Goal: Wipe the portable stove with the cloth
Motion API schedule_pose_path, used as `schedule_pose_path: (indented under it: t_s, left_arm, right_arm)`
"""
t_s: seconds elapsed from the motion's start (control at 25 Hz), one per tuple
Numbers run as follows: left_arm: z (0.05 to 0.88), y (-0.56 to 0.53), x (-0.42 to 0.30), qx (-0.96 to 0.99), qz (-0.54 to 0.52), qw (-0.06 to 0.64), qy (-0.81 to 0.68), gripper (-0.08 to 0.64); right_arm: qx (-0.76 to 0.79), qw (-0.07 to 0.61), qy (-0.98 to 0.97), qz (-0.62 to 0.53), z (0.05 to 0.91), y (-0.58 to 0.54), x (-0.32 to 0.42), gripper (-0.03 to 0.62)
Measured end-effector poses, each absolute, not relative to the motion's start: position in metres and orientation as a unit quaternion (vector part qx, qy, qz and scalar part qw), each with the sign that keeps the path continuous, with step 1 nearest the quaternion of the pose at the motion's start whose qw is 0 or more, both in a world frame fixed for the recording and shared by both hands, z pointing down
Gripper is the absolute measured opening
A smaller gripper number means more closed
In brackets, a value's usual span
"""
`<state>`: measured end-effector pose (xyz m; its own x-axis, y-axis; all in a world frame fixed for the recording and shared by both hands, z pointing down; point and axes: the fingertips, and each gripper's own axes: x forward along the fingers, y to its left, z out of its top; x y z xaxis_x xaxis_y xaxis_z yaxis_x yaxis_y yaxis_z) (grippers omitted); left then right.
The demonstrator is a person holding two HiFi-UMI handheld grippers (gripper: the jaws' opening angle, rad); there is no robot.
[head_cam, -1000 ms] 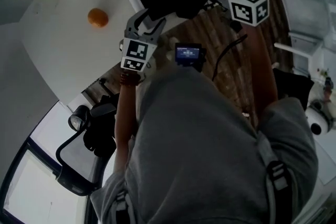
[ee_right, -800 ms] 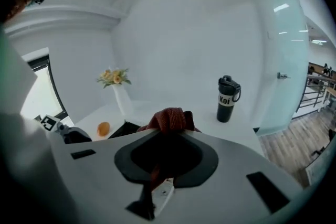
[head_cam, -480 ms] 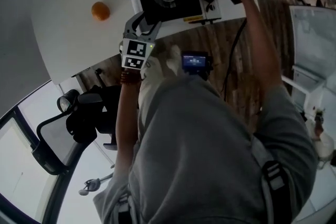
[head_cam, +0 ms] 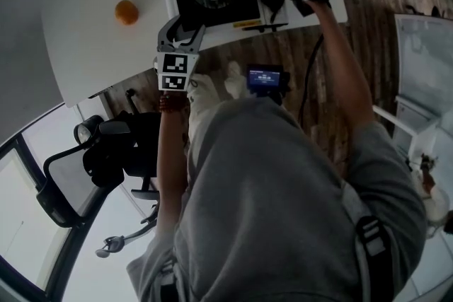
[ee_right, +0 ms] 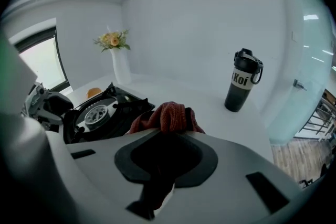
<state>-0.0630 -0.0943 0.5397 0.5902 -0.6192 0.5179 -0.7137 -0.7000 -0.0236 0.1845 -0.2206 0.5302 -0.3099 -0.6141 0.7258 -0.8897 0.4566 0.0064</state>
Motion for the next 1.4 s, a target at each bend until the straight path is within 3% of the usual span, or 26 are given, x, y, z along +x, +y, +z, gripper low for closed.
schedule_pose_path:
  t_s: [0.24,0.64,0.96,1.12,1.4]
  left_arm:
    - [0.541,-0.093,-0.068,0.879,0.238,0.122,-0.396,0.256]
    - [0.537,-0.089,-0.067,0.877,0.24,0.095,-0.406,0.256]
    - [0.426,-0.067,-0.033,0.875,0.116,-0.024,-0.47,0.25]
    - [0.389,-0.057,-0.022,0.861,0.071,-0.048,-0.502,0.169]
    - [0.364,-0.037,-0.008,0.852,0.035,-0.078,-0.516,0.058]
  right_arm:
    - [0.471,0.319,-0.798,0.199,0.532,-0.161,0.178,0.054]
    - [0.488,0.265,-0.813,0.177,0.527,-0.065,0.179,0.054]
    - [0.524,0.016,-0.847,0.088,0.391,-0.059,0.172,0.054]
    - [0.542,-0.05,-0.839,-0.005,0.331,-0.052,0.149,0.054]
    - [0.521,-0.04,-0.852,-0.033,0.328,-0.022,0.098,0.053]
